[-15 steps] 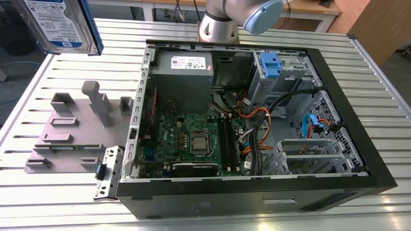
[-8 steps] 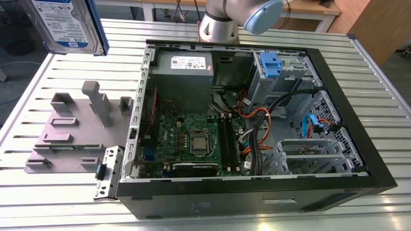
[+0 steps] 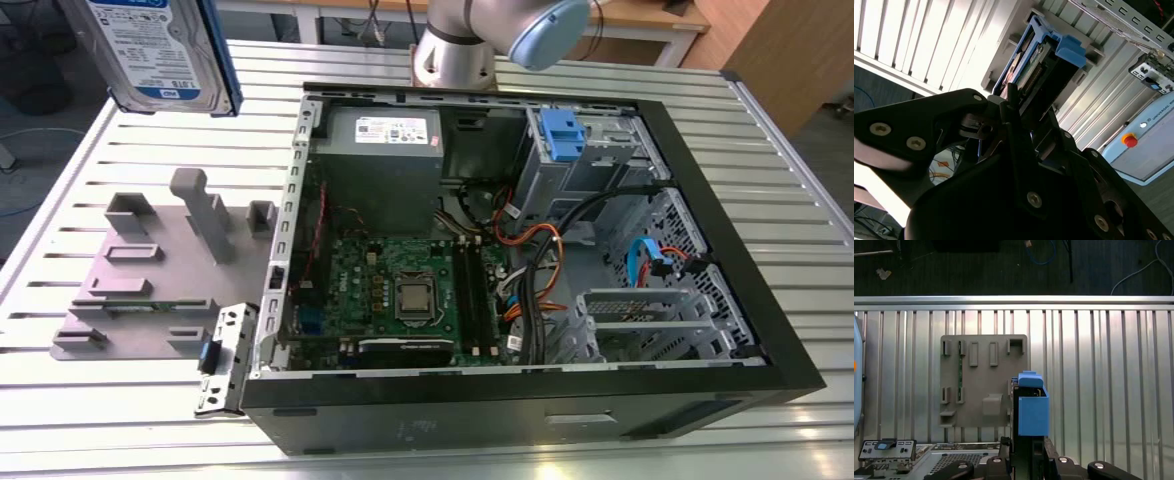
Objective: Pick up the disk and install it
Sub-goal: 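Pick up the disk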
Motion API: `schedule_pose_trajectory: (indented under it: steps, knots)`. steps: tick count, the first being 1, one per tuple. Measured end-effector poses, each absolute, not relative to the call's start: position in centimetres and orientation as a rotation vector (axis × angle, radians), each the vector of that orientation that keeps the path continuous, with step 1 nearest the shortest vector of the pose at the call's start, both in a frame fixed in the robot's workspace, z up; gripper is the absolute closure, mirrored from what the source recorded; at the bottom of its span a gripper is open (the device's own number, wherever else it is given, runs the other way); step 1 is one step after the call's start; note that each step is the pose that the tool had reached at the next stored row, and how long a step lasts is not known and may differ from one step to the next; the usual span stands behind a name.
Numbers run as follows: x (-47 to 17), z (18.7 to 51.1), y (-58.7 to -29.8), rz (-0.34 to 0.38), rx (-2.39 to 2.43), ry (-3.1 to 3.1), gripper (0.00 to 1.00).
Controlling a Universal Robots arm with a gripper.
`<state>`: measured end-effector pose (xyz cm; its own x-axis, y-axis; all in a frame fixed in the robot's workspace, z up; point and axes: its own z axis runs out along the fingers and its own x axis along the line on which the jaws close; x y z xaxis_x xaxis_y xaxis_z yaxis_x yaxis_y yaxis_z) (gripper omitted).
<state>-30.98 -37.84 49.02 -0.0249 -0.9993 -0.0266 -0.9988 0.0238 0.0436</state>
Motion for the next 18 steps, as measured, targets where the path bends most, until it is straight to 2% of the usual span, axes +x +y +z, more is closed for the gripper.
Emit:
schedule_pose_trajectory:
  steps: [18]
  knots:
    - [-26.9, 49.0, -37.8, -0.078, 2.185, -2.239, 0.65]
